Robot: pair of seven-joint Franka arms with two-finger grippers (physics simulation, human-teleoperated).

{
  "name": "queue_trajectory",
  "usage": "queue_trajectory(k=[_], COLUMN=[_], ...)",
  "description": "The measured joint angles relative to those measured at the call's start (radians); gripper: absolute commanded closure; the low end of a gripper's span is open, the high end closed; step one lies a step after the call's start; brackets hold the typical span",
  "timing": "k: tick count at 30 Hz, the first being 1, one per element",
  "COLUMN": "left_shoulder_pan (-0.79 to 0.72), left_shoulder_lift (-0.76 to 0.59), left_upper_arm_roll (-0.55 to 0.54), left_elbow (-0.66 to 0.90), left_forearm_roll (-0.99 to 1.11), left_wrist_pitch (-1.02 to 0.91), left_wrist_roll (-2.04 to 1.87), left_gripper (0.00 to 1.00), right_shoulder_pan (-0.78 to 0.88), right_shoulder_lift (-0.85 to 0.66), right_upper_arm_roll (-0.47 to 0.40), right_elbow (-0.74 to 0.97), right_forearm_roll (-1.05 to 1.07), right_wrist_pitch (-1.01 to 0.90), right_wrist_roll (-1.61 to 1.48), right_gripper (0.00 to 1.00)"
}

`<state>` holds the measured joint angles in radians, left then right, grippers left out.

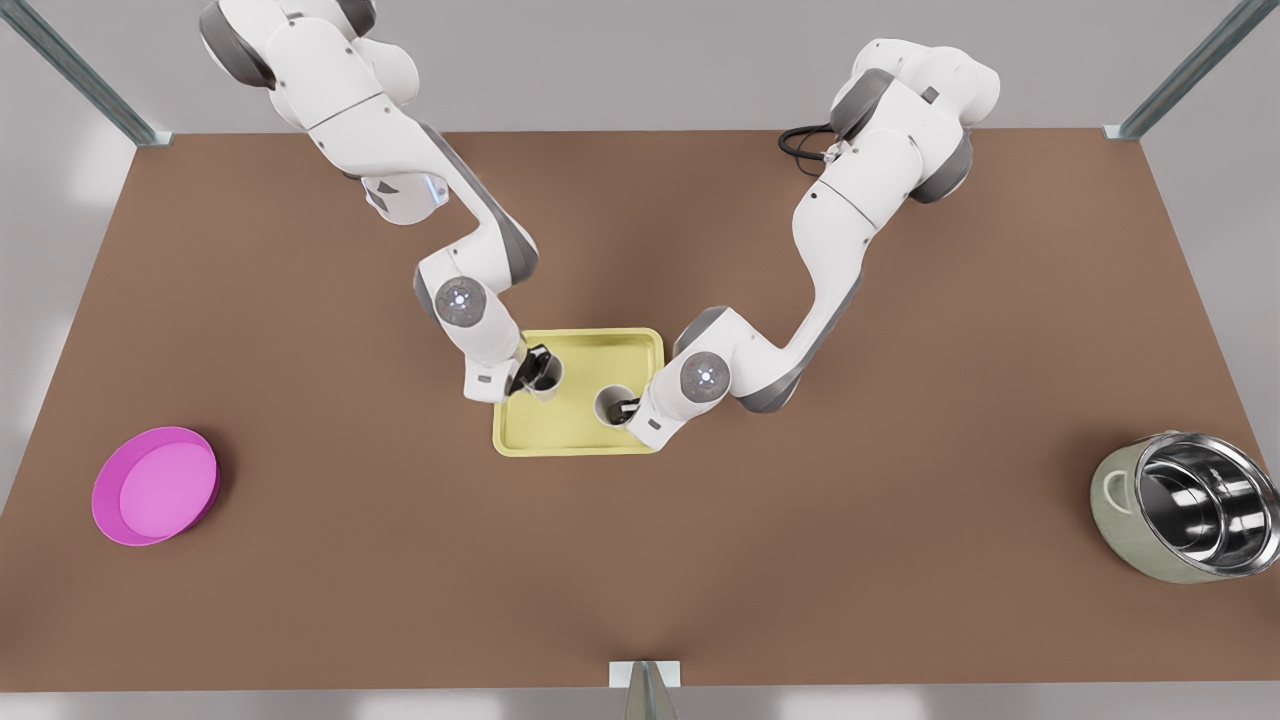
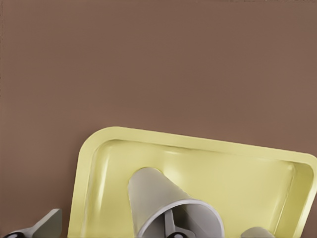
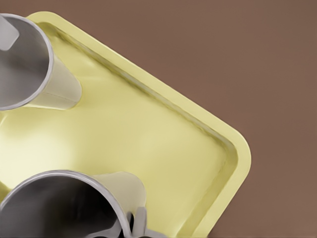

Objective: Use both arms to respectively pick up the white IKEA cups from the middle-left and middle-right positions, then place the white IKEA cups onto the middle-middle tray, ensuring that the cups remain upright and do not tip over

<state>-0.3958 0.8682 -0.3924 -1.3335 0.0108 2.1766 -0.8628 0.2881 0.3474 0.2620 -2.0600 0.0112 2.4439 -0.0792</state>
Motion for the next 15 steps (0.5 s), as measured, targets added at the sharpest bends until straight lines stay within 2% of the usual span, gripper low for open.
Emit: queue_trajectory(k=[4, 7, 9, 12, 13, 15], left_shoulder_pan=[0.004, 0.038, 0.131, 0.306, 0.326, 0.304], left_shoulder_lift=[-0.053, -0.182, -0.324, -0.417, -0.461, -0.572], left_upper_arm_roll=[-0.001, -0.008, -0.011, -0.004, 0.046, 0.17], left_elbow=[0.001, 0.005, 0.021, 0.152, 0.147, 0.036], left_forearm_roll=[0.0, -0.001, 0.007, 0.066, 0.085, 0.106], left_wrist_pitch=[-0.047, -0.182, -0.326, -0.552, -0.609, -0.663], left_wrist_roll=[-0.027, -0.045, -0.055, -0.001, 0.038, 0.121], left_gripper=[0.0, 0.0, 0.0, 0.0, 0.0, 0.0], right_shoulder_pan=[-0.008, -0.006, -0.007, -0.007, -0.008, -0.01], right_shoulder_lift=[0.052, 0.068, 0.08, 0.089, 0.09, 0.09], right_upper_arm_roll=[-0.001, 0.0, -0.001, -0.002, -0.003, -0.001], right_elbow=[0.04, 0.044, 0.046, 0.047, 0.047, 0.048], right_forearm_roll=[0.0, -0.001, -0.008, -0.046, -0.057, -0.061], right_wrist_pitch=[0.005, 0.009, 0.011, 0.019, 0.021, 0.024], right_wrist_roll=[-0.004, -0.007, -0.003, 0.034, 0.05, 0.069], right_gripper=[0.79, 0.79, 0.0, 0.0, 0.0, 0.0])
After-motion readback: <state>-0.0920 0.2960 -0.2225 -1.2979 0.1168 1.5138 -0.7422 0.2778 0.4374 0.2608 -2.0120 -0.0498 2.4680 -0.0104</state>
